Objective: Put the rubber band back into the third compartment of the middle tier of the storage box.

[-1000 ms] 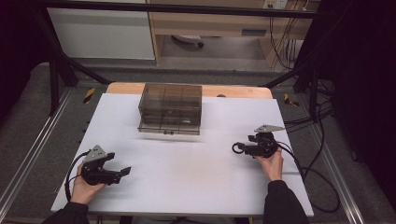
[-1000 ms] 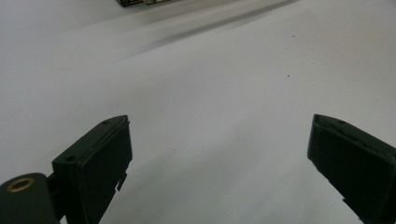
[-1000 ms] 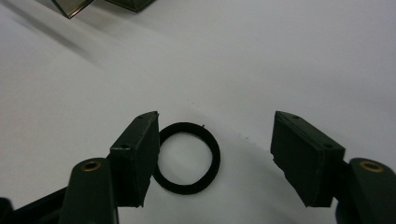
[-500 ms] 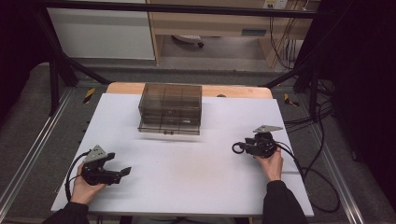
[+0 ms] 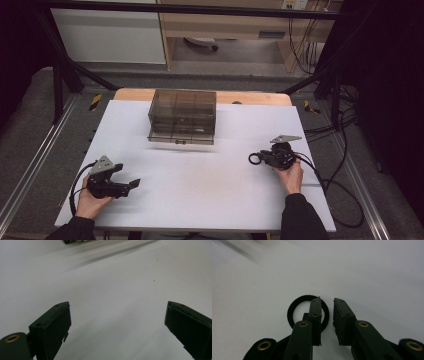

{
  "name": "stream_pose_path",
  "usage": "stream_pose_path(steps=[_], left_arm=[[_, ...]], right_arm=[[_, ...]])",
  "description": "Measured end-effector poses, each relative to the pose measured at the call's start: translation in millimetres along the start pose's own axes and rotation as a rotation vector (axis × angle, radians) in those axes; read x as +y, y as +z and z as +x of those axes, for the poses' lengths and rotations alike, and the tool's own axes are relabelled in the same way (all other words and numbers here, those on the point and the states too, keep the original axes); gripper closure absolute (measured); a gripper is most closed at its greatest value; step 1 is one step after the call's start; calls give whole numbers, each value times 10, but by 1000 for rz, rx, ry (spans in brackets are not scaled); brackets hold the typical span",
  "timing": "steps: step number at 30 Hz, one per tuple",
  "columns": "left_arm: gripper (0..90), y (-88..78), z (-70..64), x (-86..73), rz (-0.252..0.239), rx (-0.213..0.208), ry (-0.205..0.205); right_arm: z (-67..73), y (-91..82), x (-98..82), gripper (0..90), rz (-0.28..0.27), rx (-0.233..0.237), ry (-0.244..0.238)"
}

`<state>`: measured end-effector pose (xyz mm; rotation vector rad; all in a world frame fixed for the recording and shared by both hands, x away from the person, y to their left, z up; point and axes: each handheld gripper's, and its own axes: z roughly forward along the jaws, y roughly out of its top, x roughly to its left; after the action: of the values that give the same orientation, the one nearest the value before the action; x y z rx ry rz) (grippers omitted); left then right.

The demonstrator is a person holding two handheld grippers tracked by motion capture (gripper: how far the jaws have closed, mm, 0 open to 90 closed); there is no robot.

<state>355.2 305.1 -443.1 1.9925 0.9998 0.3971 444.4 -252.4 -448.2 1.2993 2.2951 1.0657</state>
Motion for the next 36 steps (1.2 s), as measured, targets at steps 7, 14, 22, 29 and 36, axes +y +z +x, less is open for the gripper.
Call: stream_pose_path(steps=[7, 14, 22, 29, 36], left_arm=[[65, -2, 1, 0, -1, 2, -1], [66, -4, 4, -1, -3, 3, -1], [66, -3, 3, -1, -2, 3, -1], [66, -5, 4, -1, -4, 3, -1], [66, -6, 5, -1, -4, 3, -1]], right_arm=[[9, 11, -5, 806, 15, -5, -2], [14, 23, -8, 822, 17, -6, -1], [20, 30, -12, 853, 23, -13, 2], [22, 28, -12, 865, 24, -15, 4], [21, 14, -10, 867, 24, -13, 6]])
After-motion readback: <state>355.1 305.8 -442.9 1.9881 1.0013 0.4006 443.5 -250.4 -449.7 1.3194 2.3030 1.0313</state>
